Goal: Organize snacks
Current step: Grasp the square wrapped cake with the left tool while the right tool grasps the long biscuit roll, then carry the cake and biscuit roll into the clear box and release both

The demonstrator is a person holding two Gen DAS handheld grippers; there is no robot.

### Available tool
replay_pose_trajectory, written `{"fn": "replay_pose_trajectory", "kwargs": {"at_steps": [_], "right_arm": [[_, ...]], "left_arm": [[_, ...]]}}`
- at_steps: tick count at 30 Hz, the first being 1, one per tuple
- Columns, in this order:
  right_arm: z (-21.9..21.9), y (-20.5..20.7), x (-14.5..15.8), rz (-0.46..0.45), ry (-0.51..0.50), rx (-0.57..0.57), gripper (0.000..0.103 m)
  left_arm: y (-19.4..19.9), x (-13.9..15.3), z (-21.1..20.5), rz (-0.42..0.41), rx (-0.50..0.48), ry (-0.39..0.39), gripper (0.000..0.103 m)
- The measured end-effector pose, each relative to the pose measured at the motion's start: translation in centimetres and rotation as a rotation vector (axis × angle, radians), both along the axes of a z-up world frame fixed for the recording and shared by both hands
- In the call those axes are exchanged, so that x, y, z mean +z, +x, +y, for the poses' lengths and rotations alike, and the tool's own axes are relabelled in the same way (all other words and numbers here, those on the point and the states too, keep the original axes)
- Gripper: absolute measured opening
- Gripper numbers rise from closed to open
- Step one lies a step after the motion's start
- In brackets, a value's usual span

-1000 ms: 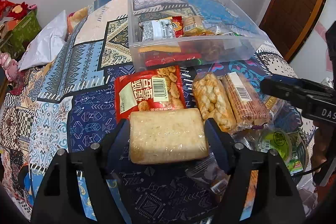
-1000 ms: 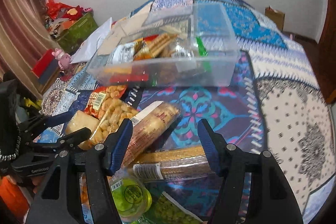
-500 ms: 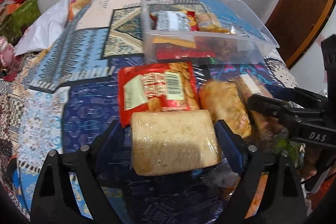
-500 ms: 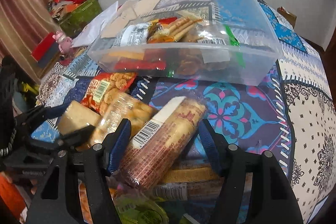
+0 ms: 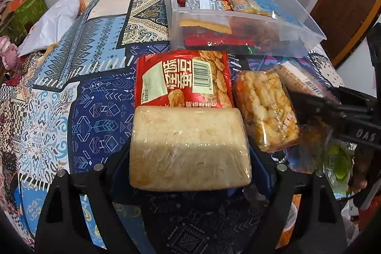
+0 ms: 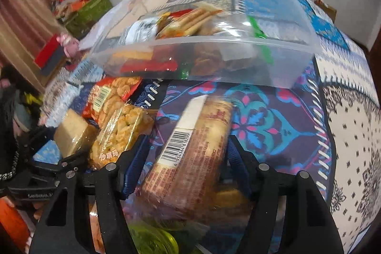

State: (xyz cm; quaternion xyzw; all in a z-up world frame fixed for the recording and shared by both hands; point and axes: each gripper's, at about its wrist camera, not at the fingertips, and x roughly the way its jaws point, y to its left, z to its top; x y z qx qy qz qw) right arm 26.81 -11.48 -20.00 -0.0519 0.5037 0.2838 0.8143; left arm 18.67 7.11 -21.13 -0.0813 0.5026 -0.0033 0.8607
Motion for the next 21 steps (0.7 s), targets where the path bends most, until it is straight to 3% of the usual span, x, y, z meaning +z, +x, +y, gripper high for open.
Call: {"fn": "replay_pose_trajectory", "kwargs": {"at_steps": [2,9,21], "right_arm": [[0.0,0.1,0.0,-0.005,0.007,0.000,0.046],[-1.5,-0.7,1.2,-0.041,0.058,-0.017,0.043],[-3.4,-2.6,5.8,-0.136,0.132,-0.002,0.040]], "left_arm": [[-0.1,0.1,0.2,-0.007,0.013,-0.008,0.082],[-1.2,0.9,1.4,-0.038,0.040,-0.013,0.080],[-2.1,7.1,1.6,-0.189,0.052,-0.013,0.081]]}}
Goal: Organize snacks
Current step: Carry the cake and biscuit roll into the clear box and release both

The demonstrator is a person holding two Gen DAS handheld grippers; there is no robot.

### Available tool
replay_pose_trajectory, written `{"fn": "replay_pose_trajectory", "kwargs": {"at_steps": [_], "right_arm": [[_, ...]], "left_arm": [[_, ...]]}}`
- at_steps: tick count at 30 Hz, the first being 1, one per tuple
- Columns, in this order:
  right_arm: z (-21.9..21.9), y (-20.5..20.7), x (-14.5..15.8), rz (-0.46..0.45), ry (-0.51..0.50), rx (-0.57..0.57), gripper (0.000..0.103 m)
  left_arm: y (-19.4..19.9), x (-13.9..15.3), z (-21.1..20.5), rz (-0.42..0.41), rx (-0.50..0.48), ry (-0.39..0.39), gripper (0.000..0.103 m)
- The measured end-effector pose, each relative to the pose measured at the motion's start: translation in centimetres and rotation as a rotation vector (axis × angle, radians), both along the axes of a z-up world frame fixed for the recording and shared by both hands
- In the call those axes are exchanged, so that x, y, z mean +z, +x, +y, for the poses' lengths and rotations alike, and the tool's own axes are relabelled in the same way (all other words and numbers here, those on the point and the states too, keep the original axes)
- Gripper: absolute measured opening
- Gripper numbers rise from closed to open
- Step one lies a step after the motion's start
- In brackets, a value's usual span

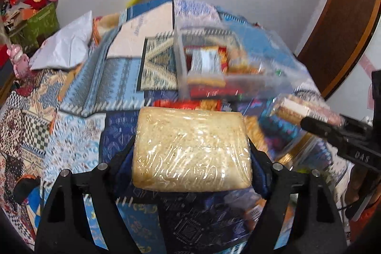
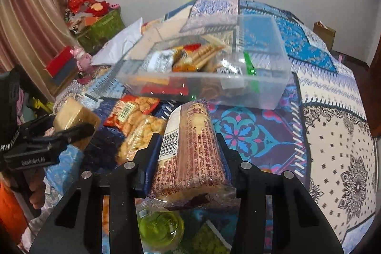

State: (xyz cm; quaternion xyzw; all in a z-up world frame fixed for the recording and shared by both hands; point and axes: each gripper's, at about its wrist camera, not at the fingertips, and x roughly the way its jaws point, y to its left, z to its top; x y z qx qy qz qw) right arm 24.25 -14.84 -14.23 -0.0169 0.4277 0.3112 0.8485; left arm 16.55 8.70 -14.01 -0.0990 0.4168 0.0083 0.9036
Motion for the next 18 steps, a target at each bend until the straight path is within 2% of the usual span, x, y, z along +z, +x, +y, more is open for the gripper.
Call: {"fn": "replay_pose_trajectory", "kwargs": {"at_steps": [9,13,18], "right_arm": [[-0.7,1.8,4.8,-0.129,0.075,-0.048,0.040],[-0.5,3.7,5.6,-0.169,0.071,-0.082,0.040],[-0.2,7.5,4.8,-0.157,0.063,-0.125,0.040]], "left_arm": [[3.9,3.6,-0.6,-0.081,-0.004,-0.013,0.081],[6.8,4.3,-1.3,-0.094,-0.010,-0.001,0.081],[10.6,4.0,-2.3,-0.090,-0.029,0.007,0.081]]}}
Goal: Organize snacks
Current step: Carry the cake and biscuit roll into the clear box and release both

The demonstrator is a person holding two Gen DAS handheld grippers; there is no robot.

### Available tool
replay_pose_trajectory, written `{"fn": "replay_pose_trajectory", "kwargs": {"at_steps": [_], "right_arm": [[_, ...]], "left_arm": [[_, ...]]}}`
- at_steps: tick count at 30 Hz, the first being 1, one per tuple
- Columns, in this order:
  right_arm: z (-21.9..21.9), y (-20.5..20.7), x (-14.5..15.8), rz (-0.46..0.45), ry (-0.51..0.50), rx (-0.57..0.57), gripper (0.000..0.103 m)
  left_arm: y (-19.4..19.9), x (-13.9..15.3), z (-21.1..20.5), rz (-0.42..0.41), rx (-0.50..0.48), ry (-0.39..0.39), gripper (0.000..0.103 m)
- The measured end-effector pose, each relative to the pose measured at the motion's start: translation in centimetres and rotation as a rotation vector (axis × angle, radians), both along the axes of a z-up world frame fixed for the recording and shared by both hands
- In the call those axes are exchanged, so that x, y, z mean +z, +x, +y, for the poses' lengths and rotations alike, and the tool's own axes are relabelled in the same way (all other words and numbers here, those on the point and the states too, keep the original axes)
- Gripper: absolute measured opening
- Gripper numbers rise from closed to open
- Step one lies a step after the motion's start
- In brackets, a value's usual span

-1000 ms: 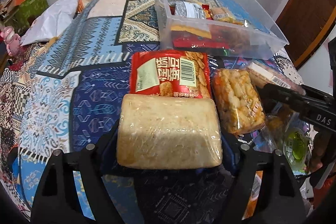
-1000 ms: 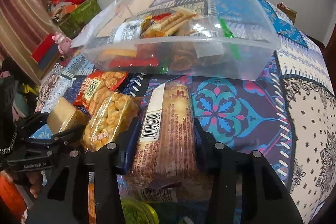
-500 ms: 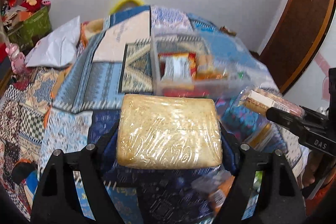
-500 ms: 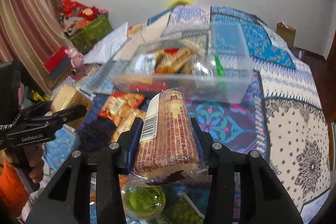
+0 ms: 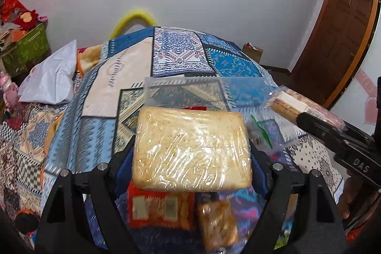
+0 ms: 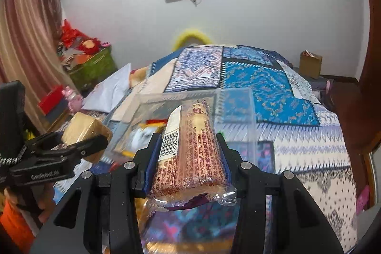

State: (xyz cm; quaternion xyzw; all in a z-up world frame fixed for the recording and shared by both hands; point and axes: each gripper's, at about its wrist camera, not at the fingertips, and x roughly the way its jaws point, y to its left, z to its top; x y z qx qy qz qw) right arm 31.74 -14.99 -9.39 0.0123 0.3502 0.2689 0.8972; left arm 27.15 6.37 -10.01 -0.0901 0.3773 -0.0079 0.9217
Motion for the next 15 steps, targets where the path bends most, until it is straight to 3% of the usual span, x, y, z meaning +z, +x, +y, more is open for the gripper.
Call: {"fn": "replay_pose_trajectory", "kwargs": {"at_steps": [7,15], "right_arm": [[0.8,4.1,-3.6,0.078,-0.024,-0.034,0.040],[1.6,4.0,-4.8,0.091,-0.061,0.010,0.044]], "left_arm": [[4.8,-3.5,-1.6,0.082,-0.020,-0.001,0.081],[6.2,-5.3,-2.8,0.108,-0.047,0.019,0.081]]}}
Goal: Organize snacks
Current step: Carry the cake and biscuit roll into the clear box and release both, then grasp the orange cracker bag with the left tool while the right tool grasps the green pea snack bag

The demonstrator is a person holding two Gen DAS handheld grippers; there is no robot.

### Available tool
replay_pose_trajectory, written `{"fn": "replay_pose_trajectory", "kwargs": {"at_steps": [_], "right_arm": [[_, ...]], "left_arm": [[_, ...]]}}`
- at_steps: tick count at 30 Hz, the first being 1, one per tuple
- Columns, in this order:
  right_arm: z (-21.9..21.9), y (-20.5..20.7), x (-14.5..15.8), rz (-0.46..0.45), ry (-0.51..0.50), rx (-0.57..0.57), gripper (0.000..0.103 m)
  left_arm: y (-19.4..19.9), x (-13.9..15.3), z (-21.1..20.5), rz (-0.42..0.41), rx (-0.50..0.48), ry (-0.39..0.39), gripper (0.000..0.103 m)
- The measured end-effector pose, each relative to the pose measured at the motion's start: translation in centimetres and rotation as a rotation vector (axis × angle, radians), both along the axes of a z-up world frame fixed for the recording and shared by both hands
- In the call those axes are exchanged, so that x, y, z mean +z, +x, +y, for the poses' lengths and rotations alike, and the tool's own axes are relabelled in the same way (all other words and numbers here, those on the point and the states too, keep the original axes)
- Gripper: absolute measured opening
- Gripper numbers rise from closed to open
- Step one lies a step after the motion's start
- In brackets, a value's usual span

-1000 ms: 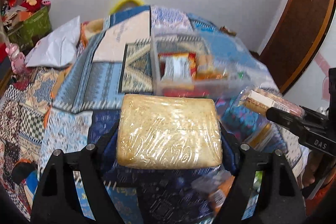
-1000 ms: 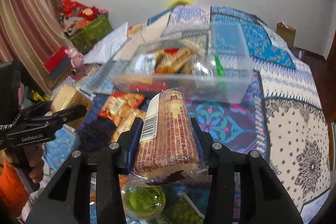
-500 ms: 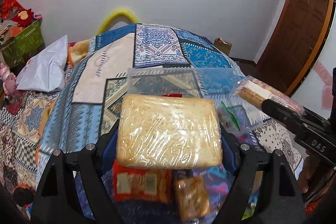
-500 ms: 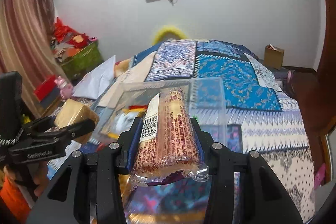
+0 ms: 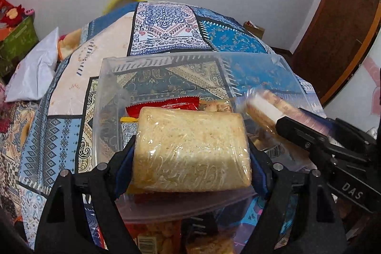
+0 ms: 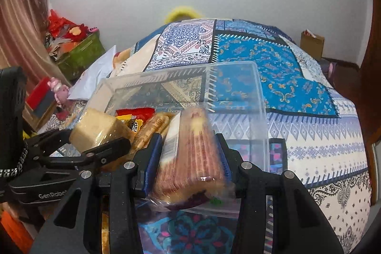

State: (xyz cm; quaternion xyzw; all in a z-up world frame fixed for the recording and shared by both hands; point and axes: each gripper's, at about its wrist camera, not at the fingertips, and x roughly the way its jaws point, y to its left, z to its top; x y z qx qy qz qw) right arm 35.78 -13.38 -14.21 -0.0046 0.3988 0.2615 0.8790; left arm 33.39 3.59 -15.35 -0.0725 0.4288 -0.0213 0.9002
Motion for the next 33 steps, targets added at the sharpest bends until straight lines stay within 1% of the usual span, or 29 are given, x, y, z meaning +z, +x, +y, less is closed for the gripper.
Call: {"fn": "replay_pose_trajectory", "kwargs": {"at_steps": [1,3,4,6,8,10,13,16,19,22,26,29,33], "right_arm": [[0.0,-0.1,0.2,-0.002,-0.002,0.004,0.047],[-0.6,-0.5,0.9,-0.012,0.013,-0.002,0.057],[-0.9,-0.9,1.4,-0.018,0.026,-0.004,0.059],[-1.6,-1.6,2.3,-0.025,0.038,0.000,0.059],[-2.2,-2.2,3.0,-0.034,0.047,0.001,0.059],[-2.9,-3.4,3.8,-0.045,0.049,0.002,0.060],[-3.8,-5.4,5.0,-0.063,0.048,-0.002,0.061],[-4.5,-7.3,5.7,-0.068,0.052,0.000,0.062],[-5.1,-9.2,5.8,-0.071,0.039,0.001,0.062],[-5.8,-11.3,5.2,-0.062,0.018,0.003,0.062],[-6.7,-13.4,3.3,-0.014,0.017,0.001,0.062],[-7.2,-14.7,1.1,0.041,0.001,-0.003,0.062],[-7.7,-16.2,-2.4,0.124,-0.054,-0.001,0.062]], "left_arm": [[-0.1,0.1,-0.2,0.001,-0.010,0.008,0.081],[-0.3,0.3,0.0,0.007,-0.017,0.008,0.081],[-0.6,0.4,0.1,0.014,-0.014,0.002,0.081],[-1.1,0.9,0.4,0.011,-0.005,-0.004,0.081],[-2.1,1.7,0.7,-0.014,0.003,-0.002,0.081],[-3.4,3.1,0.8,-0.058,0.007,0.016,0.082],[-5.0,5.0,0.7,-0.097,0.008,0.058,0.082],[-6.9,6.3,0.7,-0.104,0.006,0.067,0.082],[-9.3,6.8,0.5,-0.103,-0.002,0.074,0.083],[-11.6,6.3,0.1,-0.085,-0.009,0.078,0.083],[-14.4,4.2,-0.5,-0.024,-0.029,0.077,0.084],[-16.1,2.3,-1.2,0.020,-0.049,0.089,0.084],[-18.4,0.0,-1.7,0.085,-0.070,0.076,0.084]]}}
